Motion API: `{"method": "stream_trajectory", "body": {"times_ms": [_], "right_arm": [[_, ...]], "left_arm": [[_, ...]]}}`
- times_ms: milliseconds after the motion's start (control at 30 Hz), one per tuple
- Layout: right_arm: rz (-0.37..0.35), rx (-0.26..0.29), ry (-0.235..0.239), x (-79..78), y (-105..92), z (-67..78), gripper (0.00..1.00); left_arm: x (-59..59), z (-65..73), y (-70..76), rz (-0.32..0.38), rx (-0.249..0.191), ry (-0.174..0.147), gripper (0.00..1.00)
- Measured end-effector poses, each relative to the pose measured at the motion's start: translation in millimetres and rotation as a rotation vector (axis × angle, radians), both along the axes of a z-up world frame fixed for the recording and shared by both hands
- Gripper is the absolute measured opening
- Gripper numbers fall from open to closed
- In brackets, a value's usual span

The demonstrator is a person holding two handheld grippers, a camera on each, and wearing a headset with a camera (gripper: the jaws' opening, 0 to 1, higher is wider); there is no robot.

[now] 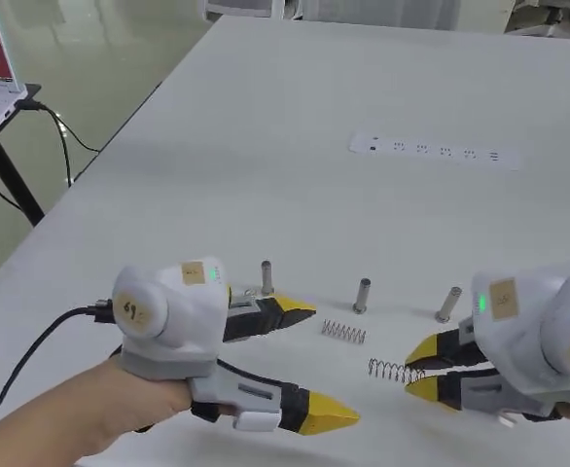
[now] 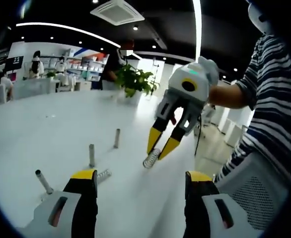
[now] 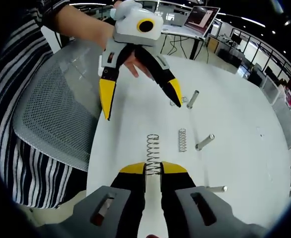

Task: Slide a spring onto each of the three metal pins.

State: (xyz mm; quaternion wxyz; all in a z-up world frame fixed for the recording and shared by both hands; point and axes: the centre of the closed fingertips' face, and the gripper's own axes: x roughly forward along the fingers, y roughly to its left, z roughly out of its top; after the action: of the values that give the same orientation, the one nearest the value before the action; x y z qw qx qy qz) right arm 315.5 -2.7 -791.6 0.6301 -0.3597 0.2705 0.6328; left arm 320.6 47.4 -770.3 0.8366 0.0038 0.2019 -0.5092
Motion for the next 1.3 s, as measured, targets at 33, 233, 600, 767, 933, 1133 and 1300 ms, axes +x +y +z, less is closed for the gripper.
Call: {"method": "stream_trajectory", "body": {"times_ms": [33, 233, 600, 767, 933, 1133, 1300], "right_arm": [[0.0, 0.003, 0.001, -0.6, 0.8, 1.1, 0.08], [0.024, 0.009, 0.001, -7.7, 7.5, 4.1, 0.08], [0.051, 0.026, -0.008, -9.6, 12.9, 10.6, 0.08], [0.06, 0.037, -0.006, -11.8, 14.8, 13.4, 0.08], [0.07, 0.04, -0.023, -12.3, 16.1, 14.3, 0.08], [0.073, 0.048, -0.027, -13.6, 15.4, 15.8, 0.08], [0.069, 0.049, -0.027, -13.9, 15.0, 16.1, 0.08]], "left_arm": [[0.1, 0.5, -0.8, -0.003, -0.001, -0.005, 0.63], [-3.6, 0.5, -13.7, -0.044, -0.017, -0.006, 0.45], [-9.7, 2.2, -26.2, -0.092, -0.022, -0.012, 0.24], [-9.3, 6.9, -29.2, -0.107, -0.041, -0.009, 0.16], [-10.8, 5.3, -30.5, -0.118, -0.033, -0.008, 0.08], [-10.2, 5.4, -29.3, -0.122, -0.026, -0.017, 0.04], [-10.8, 6.9, -30.0, -0.138, -0.021, -0.027, 0.03]]}}
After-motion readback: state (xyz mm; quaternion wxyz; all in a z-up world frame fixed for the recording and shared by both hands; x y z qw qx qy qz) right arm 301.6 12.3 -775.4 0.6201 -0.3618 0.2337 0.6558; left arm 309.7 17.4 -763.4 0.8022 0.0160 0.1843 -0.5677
